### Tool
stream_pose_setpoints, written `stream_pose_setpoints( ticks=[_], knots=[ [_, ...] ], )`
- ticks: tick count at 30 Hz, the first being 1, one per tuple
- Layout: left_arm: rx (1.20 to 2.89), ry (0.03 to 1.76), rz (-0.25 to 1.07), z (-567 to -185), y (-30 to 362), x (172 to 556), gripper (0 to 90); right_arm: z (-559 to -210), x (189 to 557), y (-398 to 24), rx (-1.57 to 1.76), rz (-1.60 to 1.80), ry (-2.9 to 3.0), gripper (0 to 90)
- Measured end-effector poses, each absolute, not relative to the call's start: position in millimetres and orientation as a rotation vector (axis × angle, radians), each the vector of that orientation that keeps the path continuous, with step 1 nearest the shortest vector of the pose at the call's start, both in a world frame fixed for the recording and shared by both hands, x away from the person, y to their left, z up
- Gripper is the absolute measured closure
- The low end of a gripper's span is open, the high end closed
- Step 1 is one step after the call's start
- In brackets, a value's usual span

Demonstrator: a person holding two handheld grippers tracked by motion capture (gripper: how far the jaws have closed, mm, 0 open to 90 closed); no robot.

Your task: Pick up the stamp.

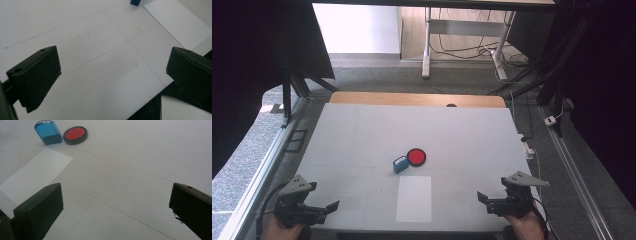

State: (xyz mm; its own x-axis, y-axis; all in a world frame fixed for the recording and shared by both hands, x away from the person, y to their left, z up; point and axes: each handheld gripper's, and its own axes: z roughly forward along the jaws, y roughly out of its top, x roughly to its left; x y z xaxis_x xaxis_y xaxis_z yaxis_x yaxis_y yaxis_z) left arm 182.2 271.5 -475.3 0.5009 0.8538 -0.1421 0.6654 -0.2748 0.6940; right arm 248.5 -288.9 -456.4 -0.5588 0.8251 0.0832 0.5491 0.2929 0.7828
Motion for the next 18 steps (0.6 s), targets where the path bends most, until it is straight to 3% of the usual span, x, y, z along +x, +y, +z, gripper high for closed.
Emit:
stream_pose_setpoints(
  ticks=[18],
  knots=[
    [2.035, 1.270, 0.333, -476.1, 269.3, 185.9, 0.0, -456.8, 248.6, -287.8, 1.220, 1.153, 2.271, 0.0]
  ],
)
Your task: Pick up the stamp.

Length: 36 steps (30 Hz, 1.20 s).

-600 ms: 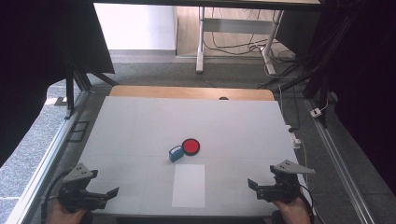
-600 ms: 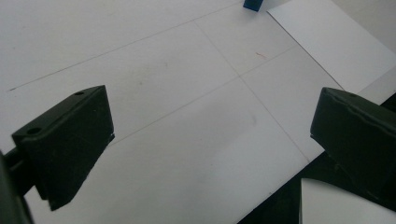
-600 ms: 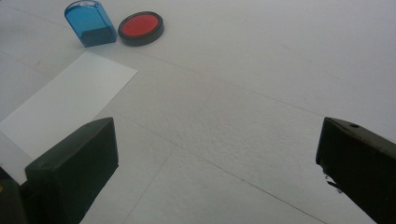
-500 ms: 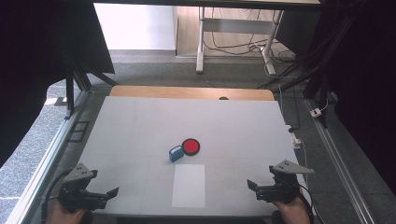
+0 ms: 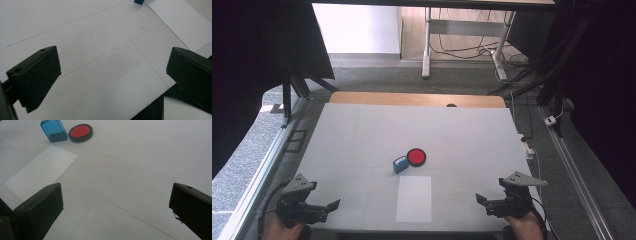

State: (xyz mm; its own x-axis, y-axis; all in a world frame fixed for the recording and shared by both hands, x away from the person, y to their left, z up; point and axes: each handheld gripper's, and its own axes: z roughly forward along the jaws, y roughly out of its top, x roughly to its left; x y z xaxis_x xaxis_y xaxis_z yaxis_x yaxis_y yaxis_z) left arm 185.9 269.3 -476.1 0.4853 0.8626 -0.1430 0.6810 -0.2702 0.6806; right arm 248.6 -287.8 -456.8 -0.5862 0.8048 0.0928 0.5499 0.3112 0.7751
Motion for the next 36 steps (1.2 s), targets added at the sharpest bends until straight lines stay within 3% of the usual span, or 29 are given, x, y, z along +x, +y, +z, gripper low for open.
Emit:
stream_pose_setpoints(
  ticks=[36],
  knots=[
    [2.053, 1.124, 0.322, -467.7, 250.2, 202.1, 0.0, -457.5, 249.0, -285.9, 1.199, 1.157, 2.303, 0.0]
  ],
)
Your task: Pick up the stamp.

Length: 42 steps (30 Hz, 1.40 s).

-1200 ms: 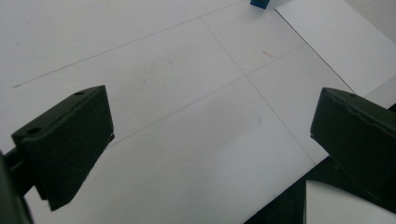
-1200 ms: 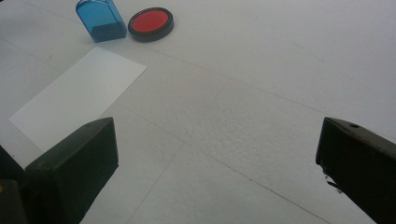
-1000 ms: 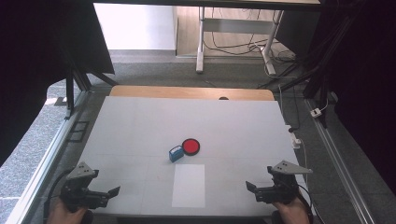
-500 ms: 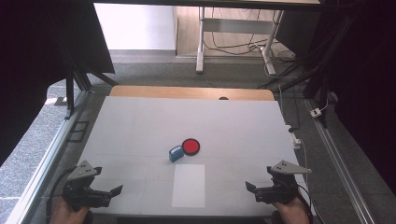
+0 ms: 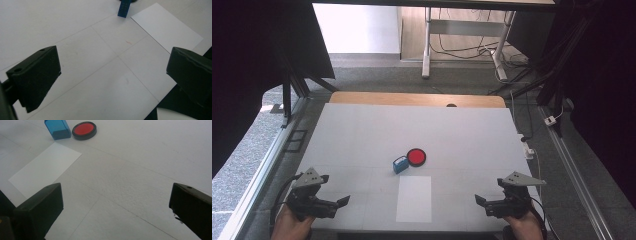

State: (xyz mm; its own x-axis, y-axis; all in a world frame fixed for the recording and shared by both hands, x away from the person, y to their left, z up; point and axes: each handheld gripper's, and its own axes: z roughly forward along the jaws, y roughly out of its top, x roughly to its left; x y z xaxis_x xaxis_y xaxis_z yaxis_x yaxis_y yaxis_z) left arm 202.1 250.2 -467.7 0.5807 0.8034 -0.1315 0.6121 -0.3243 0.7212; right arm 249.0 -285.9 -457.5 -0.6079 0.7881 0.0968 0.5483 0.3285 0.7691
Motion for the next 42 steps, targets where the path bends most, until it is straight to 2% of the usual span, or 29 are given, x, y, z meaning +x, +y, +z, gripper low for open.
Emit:
stream_pose_setpoints(
  ticks=[23, 42],
  knots=[
    [2.093, 0.920, 0.245, -478.8, 224.7, 238.7, 0.0, -457.5, 248.8, -286.0, 1.177, 1.171, 2.320, 0.0],
    [2.079, 0.870, 0.206, -479.2, 196.2, 271.1, 0.0, -457.5, 248.7, -286.0, 1.170, 1.172, 2.321, 0.0]
  ],
)
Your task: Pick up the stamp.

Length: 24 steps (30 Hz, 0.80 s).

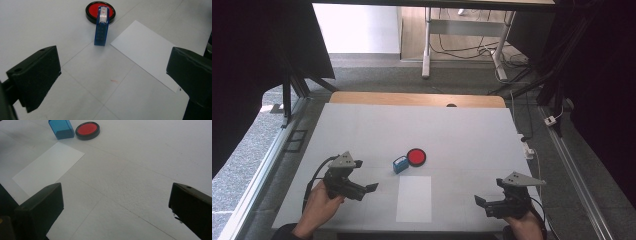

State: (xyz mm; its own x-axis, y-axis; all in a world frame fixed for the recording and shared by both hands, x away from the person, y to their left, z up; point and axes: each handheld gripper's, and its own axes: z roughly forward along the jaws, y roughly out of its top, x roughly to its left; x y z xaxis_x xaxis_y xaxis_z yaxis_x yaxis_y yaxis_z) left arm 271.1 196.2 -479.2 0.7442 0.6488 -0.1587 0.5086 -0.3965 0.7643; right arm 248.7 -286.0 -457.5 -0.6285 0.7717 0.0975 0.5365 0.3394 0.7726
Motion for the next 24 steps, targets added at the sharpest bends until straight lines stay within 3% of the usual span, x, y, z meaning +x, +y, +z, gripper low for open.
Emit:
stream_pose_setpoints(
  ticks=[24],
  knots=[
    [2.153, 0.853, 0.234, -481.8, 156.2, 313.3, 0.0, -457.2, 247.8, -284.7, 1.149, 1.162, 2.333, 0.0]
  ],
)
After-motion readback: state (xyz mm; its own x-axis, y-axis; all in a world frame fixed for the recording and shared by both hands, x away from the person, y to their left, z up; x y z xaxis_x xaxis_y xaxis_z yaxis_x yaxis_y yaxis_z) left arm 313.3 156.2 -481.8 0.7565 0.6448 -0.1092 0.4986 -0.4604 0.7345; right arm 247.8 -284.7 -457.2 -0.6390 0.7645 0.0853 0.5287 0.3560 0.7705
